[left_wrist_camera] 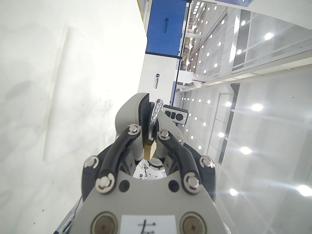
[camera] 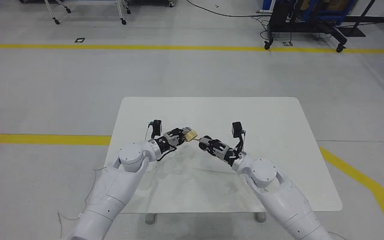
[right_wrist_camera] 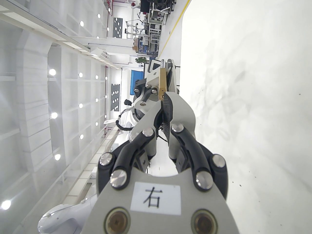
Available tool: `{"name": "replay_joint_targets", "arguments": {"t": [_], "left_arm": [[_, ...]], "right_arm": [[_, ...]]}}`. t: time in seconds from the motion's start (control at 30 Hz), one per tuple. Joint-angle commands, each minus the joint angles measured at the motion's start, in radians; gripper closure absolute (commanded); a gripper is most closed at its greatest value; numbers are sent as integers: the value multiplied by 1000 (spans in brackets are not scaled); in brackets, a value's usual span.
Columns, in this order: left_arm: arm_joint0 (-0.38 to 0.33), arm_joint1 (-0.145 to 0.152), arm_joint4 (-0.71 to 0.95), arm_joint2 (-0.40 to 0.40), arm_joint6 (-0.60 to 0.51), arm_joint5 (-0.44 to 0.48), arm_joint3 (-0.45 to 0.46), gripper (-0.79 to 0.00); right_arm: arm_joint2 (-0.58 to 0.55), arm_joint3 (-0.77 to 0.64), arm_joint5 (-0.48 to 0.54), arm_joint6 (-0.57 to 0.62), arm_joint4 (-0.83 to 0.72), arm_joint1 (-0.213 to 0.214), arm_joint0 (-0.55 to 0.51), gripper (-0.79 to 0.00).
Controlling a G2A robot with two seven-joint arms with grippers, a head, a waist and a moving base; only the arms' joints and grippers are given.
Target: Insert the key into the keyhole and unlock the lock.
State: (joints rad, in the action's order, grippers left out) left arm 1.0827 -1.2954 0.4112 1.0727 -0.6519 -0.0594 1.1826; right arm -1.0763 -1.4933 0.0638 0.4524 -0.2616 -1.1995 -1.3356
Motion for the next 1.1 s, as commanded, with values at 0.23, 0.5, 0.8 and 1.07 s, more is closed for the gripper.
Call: {"name": "replay_joint_targets", "arguments": {"t": [0.23,0.5,0.8,1.07], "left_arm": [[-1,-2,3,2,4,-5,-3,0],[-5,-3,3,2,4,-9,-6,0],[-5,-4,3,4,8,-11,-9,0],[-5,-6,5,4,8,-9,-10,0]], "right_arm": [[7,-4,-16,-16,8,-6,4,0],[32,-12,-30,-26,41,-13,11,0],[47,-11,-26,-12,60,-18,13,0],[55,-13,-23,0,71,-22,14,0]]}}
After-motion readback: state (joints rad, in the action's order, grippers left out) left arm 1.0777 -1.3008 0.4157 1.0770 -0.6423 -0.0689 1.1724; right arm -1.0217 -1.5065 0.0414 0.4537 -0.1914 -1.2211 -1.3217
